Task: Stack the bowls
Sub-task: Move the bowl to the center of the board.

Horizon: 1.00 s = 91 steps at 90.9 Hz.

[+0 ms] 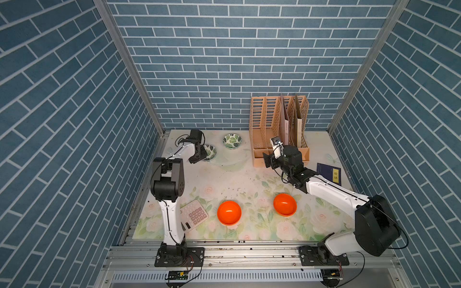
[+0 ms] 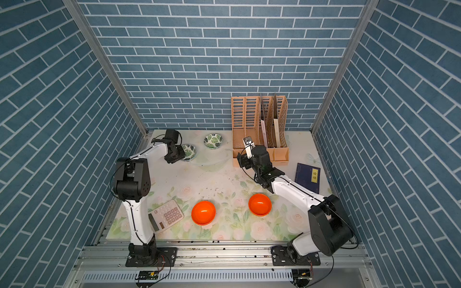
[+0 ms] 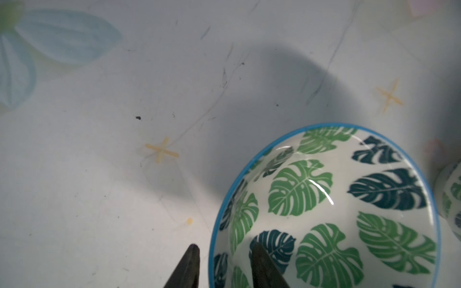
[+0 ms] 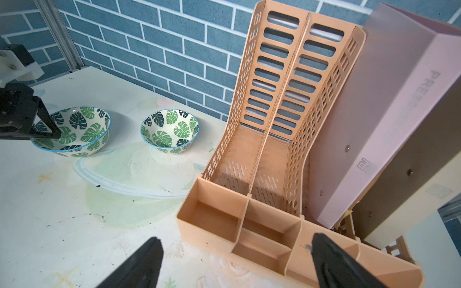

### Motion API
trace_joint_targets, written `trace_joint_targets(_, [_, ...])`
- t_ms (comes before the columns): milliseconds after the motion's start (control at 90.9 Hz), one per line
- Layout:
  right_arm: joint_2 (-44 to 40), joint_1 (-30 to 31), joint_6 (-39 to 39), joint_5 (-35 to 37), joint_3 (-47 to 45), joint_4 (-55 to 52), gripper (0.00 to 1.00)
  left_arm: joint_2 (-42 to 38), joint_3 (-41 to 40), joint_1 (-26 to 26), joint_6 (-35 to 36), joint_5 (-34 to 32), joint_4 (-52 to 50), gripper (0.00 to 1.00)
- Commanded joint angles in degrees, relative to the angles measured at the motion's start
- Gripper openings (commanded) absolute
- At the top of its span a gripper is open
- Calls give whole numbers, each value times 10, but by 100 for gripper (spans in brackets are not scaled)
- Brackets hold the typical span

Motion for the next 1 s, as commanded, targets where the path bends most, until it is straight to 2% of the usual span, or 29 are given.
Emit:
trace_joint_targets(0, [9, 5, 24, -3, -8, 15, 96, 11, 15, 3, 6, 5, -14, 32])
trace_joint_targets(407, [7, 9, 25, -4, -14, 17, 96, 31, 39, 4, 16, 7, -36, 12])
trace_joint_targets(572, [3, 10, 24, -3, -17, 17, 96, 11, 27, 4, 29, 11, -34, 1])
trace_joint_targets(627, [3, 10, 24, -3, -17, 16, 96, 2, 21, 3, 36, 13, -37, 0])
trace_joint_targets(726, [2, 10, 24, -5, -16, 17, 96, -22, -14, 3, 43, 24, -32, 0])
trace_joint_targets(858, [7, 11, 23, -10, -5, 17, 96, -87, -103, -2, 39, 64, 4, 0])
trace_joint_targets(990, [17, 12, 20, -12, 8, 16, 96, -145, -160, -18, 47, 67, 0, 0])
